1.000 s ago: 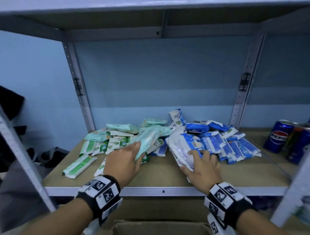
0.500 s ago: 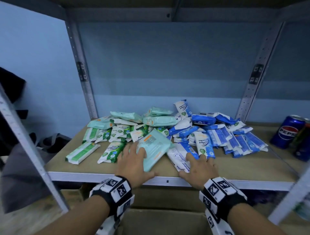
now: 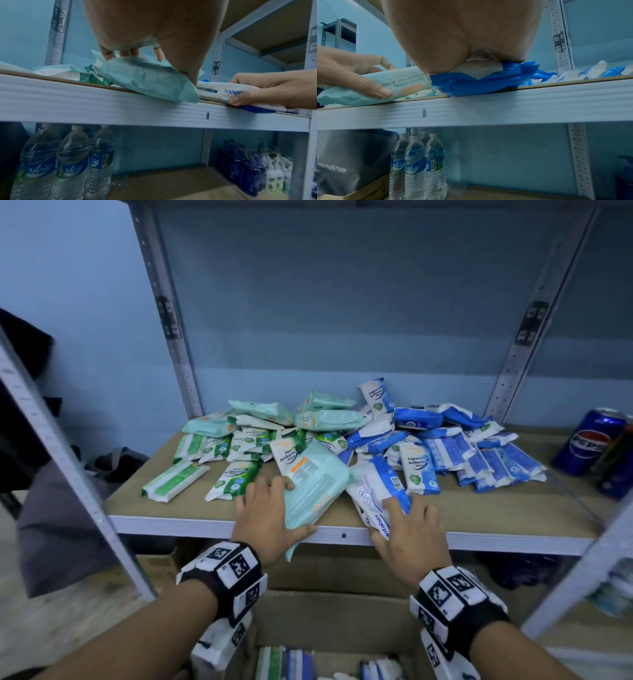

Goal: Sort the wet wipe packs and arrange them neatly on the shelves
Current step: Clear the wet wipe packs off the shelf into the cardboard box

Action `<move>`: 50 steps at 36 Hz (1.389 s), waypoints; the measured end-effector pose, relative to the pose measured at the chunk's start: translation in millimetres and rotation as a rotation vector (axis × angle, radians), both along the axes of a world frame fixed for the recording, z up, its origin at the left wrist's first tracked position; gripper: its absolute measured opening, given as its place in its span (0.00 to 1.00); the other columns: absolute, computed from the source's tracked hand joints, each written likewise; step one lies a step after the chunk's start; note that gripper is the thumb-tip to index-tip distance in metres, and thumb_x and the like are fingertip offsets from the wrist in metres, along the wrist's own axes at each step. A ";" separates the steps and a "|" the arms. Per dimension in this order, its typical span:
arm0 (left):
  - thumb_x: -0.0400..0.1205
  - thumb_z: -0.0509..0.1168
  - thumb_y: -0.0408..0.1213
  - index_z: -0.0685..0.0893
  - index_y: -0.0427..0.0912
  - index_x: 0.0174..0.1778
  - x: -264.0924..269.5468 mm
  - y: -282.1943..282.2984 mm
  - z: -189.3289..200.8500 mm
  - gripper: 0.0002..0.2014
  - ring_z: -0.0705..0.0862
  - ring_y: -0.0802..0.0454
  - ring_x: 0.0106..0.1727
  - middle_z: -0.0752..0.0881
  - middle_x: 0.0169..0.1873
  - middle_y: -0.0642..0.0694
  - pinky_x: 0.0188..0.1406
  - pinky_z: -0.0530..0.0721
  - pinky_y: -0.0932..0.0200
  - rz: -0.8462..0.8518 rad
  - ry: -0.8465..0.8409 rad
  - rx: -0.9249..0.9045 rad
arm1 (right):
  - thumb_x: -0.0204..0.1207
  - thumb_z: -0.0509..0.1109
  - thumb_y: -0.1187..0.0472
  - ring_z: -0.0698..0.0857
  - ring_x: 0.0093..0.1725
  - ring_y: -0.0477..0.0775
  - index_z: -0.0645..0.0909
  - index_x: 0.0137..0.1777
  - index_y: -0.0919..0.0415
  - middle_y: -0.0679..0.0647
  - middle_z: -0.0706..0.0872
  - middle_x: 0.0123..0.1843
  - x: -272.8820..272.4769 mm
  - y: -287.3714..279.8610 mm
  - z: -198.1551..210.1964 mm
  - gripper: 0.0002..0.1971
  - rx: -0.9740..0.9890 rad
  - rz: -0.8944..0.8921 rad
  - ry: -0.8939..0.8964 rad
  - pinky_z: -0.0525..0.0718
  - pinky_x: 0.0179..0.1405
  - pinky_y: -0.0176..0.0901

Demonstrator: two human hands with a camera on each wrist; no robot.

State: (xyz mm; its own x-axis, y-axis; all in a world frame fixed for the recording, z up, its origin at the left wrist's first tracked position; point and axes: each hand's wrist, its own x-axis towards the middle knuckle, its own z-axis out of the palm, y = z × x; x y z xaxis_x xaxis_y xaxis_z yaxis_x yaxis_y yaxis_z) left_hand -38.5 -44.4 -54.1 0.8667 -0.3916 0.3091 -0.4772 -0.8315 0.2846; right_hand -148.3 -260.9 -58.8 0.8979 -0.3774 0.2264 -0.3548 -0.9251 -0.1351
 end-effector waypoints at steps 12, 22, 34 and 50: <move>0.61 0.65 0.77 0.63 0.60 0.65 -57.1 37.7 -33.6 0.41 0.70 0.51 0.63 0.67 0.62 0.55 0.61 0.73 0.46 -0.171 0.116 0.024 | 0.61 0.76 0.40 0.68 0.60 0.60 0.54 0.80 0.45 0.54 0.63 0.64 -62.7 23.2 -23.2 0.49 0.255 -0.001 0.032 0.76 0.58 0.54; 0.63 0.69 0.74 0.64 0.59 0.67 -99.3 57.9 -75.9 0.41 0.70 0.51 0.63 0.68 0.62 0.54 0.61 0.73 0.47 -0.203 0.237 0.122 | 0.62 0.76 0.40 0.73 0.63 0.64 0.55 0.77 0.44 0.54 0.65 0.61 -104.7 42.4 -68.8 0.46 0.382 0.033 0.237 0.76 0.61 0.53; 0.67 0.70 0.70 0.61 0.57 0.73 -118.4 39.2 -186.0 0.43 0.69 0.45 0.71 0.68 0.71 0.51 0.66 0.72 0.44 -0.139 0.620 0.363 | 0.68 0.74 0.40 0.71 0.74 0.68 0.47 0.83 0.45 0.61 0.63 0.76 -105.7 34.0 -176.2 0.49 0.398 -0.017 0.759 0.75 0.67 0.50; 0.76 0.68 0.66 0.44 0.58 0.86 -104.8 24.8 -313.8 0.50 0.59 0.37 0.83 0.45 0.86 0.46 0.79 0.64 0.43 -0.090 1.025 0.402 | 0.79 0.54 0.30 0.62 0.83 0.60 0.51 0.87 0.47 0.56 0.53 0.87 -73.7 28.5 -286.9 0.40 0.465 0.101 1.027 0.65 0.80 0.50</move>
